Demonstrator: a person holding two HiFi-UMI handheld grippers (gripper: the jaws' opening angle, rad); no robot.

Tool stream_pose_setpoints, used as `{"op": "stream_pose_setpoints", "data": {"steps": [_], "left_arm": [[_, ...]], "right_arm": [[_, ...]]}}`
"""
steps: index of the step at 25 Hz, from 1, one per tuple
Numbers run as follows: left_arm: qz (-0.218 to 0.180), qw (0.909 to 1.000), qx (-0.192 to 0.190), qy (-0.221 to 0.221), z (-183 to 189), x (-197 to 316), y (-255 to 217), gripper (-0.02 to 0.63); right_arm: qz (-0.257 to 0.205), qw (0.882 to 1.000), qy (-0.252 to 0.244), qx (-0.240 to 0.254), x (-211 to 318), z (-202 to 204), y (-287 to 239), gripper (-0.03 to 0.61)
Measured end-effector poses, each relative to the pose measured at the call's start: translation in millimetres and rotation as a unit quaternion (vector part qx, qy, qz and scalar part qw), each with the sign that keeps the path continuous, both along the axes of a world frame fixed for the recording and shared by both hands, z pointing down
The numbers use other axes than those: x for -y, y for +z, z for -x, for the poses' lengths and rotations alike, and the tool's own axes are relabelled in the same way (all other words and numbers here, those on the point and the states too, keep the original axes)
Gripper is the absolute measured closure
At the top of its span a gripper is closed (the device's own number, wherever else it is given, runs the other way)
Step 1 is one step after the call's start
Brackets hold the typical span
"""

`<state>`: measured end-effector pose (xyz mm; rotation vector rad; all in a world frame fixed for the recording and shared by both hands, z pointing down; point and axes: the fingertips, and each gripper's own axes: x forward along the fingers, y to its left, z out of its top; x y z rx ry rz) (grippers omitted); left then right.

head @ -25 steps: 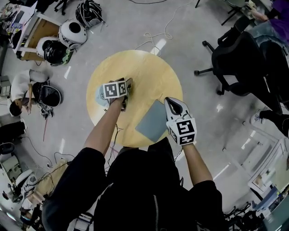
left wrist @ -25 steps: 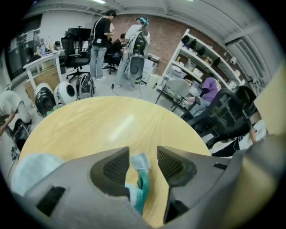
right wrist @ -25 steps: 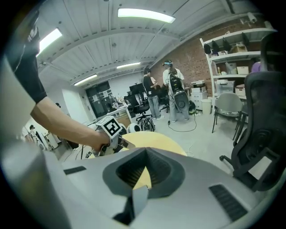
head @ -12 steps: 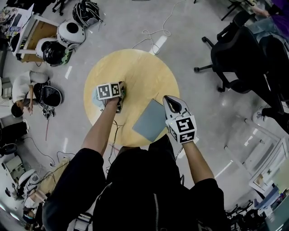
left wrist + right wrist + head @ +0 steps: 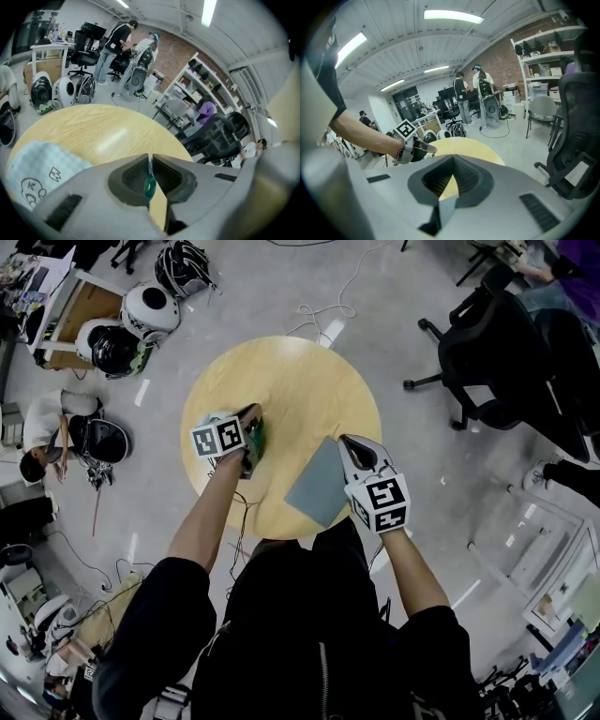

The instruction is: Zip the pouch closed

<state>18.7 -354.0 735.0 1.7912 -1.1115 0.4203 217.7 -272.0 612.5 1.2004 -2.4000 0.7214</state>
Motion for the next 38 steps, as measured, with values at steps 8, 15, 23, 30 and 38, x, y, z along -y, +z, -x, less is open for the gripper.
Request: {"op": "stream_pose_setpoints", "data": {"steps": [8, 15, 23, 30, 38], "left_arm": [[-0.124, 0.9869, -0.076, 0.069, -4.3, -16.6, -93.2, 0.586], [-0.214, 0.9603, -0.121, 0.132, 2.6, -48.9, -170.7, 0.586], [-0.291, 0.9172, -0.196, 0.189, -1.0, -93.7, -242.1, 0.584], [-0.312, 0.8803, -0.233, 0.270, -7.5, -143.3, -269.8, 0.584], [-0.309, 0.8337, -0.299, 0.347, 6.9, -193.3, -300.6, 0.584]], "right_arm": [[-0.033, 0.999, -0.006, 0.010, -30.0, 58.4, -37.3, 0.575], [-0.041, 0.998, 0.004, 0.056, -57.0, 107.4, -73.7, 0.575], [-0.052, 0.994, 0.021, 0.098, -77.7, 138.7, -106.0, 0.570], [-0.070, 0.989, -0.036, 0.126, -102.7, 163.7, -126.9, 0.526], [-0.077, 0.976, -0.132, 0.158, -131.5, 197.5, -147.6, 0.459]]}}
